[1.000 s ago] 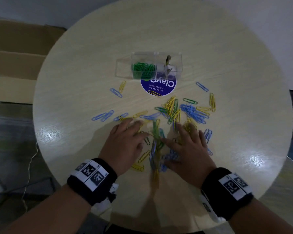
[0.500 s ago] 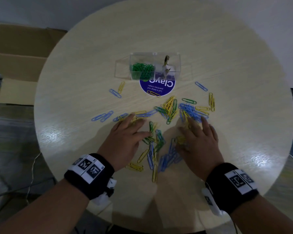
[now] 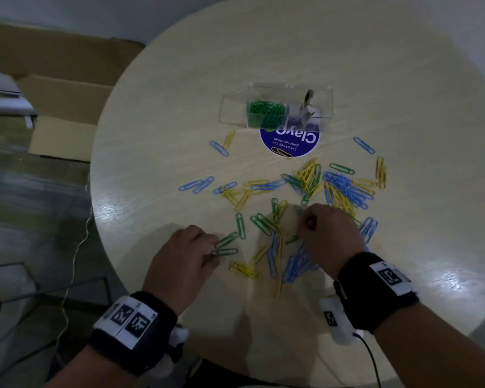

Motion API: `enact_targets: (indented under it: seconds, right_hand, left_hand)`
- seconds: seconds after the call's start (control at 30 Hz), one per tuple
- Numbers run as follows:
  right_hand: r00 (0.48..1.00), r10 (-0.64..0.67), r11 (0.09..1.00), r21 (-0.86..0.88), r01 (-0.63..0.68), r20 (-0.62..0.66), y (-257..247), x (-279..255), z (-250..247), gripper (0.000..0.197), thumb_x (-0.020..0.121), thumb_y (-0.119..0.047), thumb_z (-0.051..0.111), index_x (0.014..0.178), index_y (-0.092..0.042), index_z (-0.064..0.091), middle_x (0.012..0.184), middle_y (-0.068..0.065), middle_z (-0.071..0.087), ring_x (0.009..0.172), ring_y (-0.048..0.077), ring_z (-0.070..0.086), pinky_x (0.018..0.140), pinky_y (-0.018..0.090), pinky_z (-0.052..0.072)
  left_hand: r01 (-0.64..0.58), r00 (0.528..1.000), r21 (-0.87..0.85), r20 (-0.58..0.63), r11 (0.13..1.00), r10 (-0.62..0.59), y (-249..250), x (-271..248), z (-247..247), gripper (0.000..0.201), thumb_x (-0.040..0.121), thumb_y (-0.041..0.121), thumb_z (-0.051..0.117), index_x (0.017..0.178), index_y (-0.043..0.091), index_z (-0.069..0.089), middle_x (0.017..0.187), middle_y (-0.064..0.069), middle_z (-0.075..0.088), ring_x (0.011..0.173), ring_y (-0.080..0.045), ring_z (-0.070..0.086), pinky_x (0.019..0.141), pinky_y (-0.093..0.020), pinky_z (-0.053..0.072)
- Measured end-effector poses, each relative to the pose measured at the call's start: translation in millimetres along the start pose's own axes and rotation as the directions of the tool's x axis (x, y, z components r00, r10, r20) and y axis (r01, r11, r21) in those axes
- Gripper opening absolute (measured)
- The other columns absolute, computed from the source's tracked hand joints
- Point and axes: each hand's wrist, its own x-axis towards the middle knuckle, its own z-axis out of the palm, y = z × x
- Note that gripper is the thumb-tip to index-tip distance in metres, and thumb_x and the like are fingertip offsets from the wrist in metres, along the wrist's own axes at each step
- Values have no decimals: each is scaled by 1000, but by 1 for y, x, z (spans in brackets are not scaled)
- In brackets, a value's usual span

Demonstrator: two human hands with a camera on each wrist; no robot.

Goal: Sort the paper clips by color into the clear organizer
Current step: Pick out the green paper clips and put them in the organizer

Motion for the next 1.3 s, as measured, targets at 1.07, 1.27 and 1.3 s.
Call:
enact_targets:
  seconds: [1.07,1.27,1.3]
  right_hand:
    - [971,-238,950,-203,237,22,-11,6,6,11,79,-21,62,83,-21,72,83,5,67,79,33,57,75,36,46]
    - [989,-131,981,-153,119,-73,14,14,-7,16,79,-9,63,92,-15,70,87,13,64,86,37,58,78,39,48]
    - [987,-133,980,-161,117,-93,15,14,-9,17,79,-8,62,92,-15,71,87,13,63,86,38,58,78,40,49]
  left_hand:
    - [-75,978,103,200,992,53,3,34,-8,9,79,14,64,85,19,58,87,-5,57,85,-30,55,73,-43,51]
    - [-64,990,-4,128,998,64,13,41,-8,21,82,13,62,101,21,63,92,-3,61,88,-30,58,75,-40,50]
    - [-84,993,-27,75,996,86,14,46,-9,24,82,14,62,104,22,65,91,-2,61,88,-29,58,75,-39,50]
